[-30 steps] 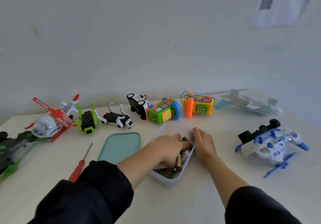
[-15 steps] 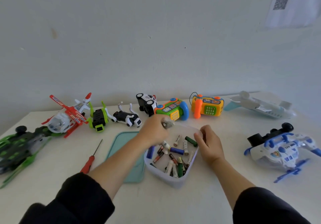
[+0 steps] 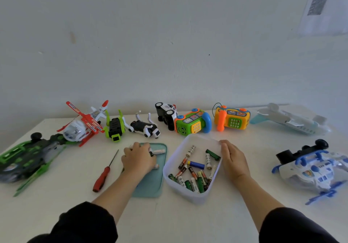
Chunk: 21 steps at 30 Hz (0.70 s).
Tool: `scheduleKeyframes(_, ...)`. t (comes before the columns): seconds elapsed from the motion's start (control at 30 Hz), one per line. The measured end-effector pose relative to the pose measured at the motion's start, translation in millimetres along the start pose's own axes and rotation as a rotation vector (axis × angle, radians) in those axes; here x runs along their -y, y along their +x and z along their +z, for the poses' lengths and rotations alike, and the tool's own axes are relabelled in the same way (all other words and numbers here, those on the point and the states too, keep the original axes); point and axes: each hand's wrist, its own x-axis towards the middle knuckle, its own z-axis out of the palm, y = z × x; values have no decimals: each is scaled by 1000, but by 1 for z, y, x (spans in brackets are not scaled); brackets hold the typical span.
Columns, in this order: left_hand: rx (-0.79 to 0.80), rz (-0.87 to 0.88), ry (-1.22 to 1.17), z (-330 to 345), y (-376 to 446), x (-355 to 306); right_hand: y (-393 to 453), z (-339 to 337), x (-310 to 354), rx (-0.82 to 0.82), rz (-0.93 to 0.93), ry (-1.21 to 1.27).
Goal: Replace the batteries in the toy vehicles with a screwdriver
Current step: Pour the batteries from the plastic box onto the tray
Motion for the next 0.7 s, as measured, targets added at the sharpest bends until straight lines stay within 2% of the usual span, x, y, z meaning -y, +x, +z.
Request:
scheduleKeyframes(0.13, 63, 29, 14, -2, -4, -1, -4, 1, 5, -5, -23, 5)
scheduleKeyframes(0.37, 407, 169, 113, -35, 0, -9, -5, 1, 2, -25, -85, -47)
scheduleKeyframes(0.43, 337, 214, 83, -47, -2, -17, -5, 1, 2, -28, -94, -48)
scheduleKeyframes(0.47, 242, 247, 52, -53, -6, -23, -5, 2, 3, -28, -99, -51)
scheduleKeyframes(0.53, 75, 463, -37, -58, -20, -41, -4, 2, 4, -28, -104, -59)
scheduleKeyframes(0.57, 84, 637, -32, -60, -29, -52, -4, 2, 5, -25, -112, -61)
scheduleKeyframes(0.6, 161, 805, 19, -58, -37, -63, -4, 2, 5, -27, -115, -66)
scheduleKeyframes(0.63, 290, 902, 84, -56, -46, -73, -4, 1, 4, -28, -113, -71)
scheduleKeyframes(0.7, 544, 874, 217, -49, -51, -89, -4, 1, 3, -20, -110, -88)
